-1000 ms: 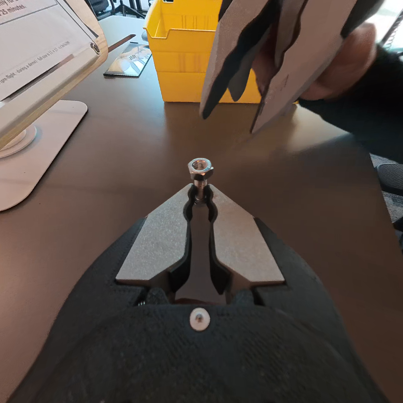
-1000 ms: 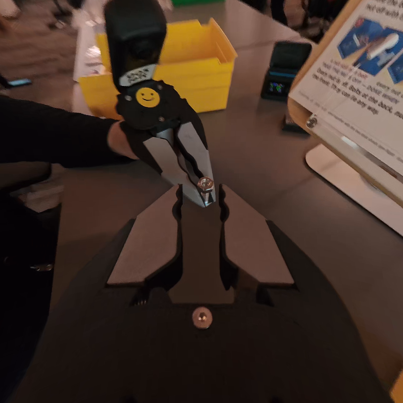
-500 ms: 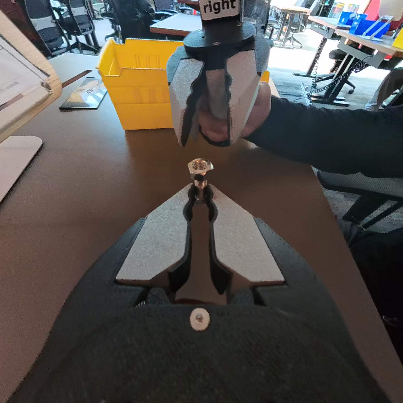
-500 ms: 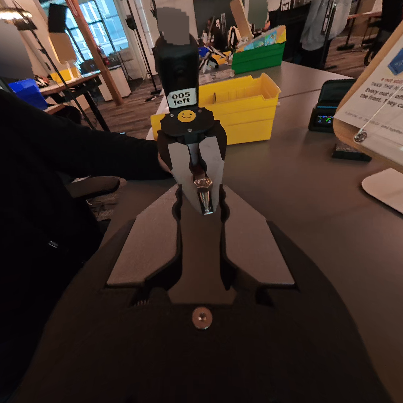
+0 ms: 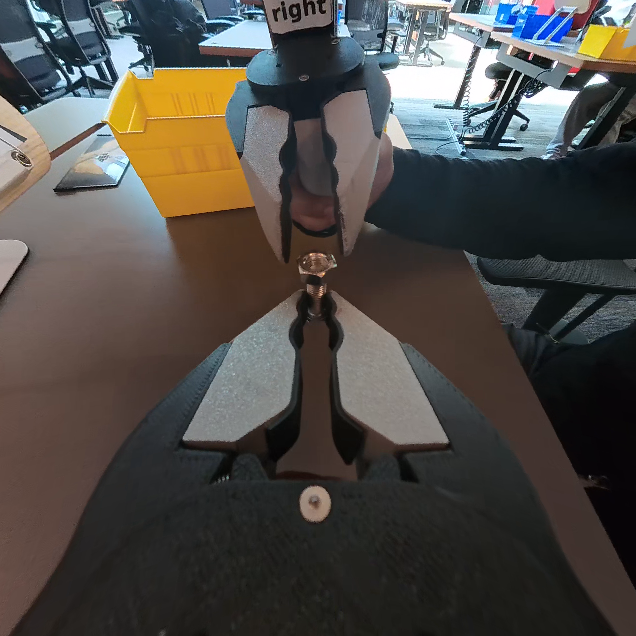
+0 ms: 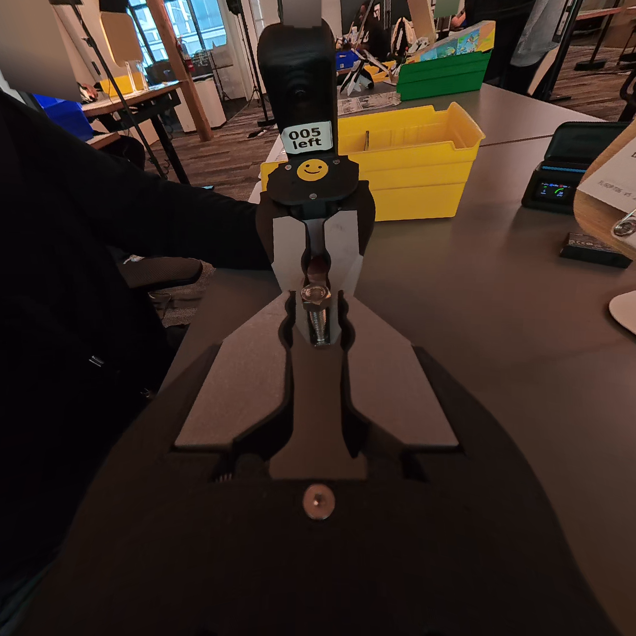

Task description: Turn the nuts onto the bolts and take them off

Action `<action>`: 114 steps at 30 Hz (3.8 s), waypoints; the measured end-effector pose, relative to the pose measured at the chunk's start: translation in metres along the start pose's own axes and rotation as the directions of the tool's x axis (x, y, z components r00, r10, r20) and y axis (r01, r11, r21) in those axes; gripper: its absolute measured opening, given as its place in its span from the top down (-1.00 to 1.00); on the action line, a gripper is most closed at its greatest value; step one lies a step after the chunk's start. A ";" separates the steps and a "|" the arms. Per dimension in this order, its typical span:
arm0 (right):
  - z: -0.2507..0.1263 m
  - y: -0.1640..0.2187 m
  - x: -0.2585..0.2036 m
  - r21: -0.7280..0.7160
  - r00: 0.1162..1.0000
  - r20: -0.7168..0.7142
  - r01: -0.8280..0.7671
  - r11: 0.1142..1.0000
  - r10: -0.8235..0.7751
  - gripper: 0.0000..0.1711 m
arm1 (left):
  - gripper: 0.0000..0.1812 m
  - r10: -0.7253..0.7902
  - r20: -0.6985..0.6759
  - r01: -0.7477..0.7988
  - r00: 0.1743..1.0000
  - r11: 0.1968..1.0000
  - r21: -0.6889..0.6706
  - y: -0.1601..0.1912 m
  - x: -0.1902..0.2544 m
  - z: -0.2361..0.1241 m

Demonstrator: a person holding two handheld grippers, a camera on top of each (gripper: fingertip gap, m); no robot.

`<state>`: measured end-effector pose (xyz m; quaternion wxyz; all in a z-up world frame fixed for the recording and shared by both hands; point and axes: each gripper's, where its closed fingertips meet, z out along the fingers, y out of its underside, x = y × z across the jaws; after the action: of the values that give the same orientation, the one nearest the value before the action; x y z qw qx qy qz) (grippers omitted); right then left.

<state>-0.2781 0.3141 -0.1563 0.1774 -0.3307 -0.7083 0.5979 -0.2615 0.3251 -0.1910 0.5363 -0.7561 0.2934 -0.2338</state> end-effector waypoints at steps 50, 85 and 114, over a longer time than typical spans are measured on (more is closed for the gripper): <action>0.009 0.023 0.032 -0.188 0.958 -0.281 0.009 0.982 -0.063 0.83 | 0.91 -0.004 0.286 0.046 0.958 0.989 -0.142 0.024 -0.036 0.004; -0.003 0.085 0.062 -0.338 0.921 -0.355 -0.286 0.897 0.160 0.84 | 0.91 -0.059 0.394 0.141 0.917 0.973 -0.181 0.045 -0.073 -0.012; -0.022 0.104 0.057 -0.463 0.942 -0.331 -0.212 0.861 0.055 0.80 | 0.91 -0.066 0.379 0.137 0.923 0.977 -0.165 0.043 -0.071 -0.014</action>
<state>-0.2785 0.3760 -0.2603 0.1525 -0.5022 -0.7758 0.3501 -0.3296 0.3544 -0.2299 0.4954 -0.8480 0.1679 -0.0854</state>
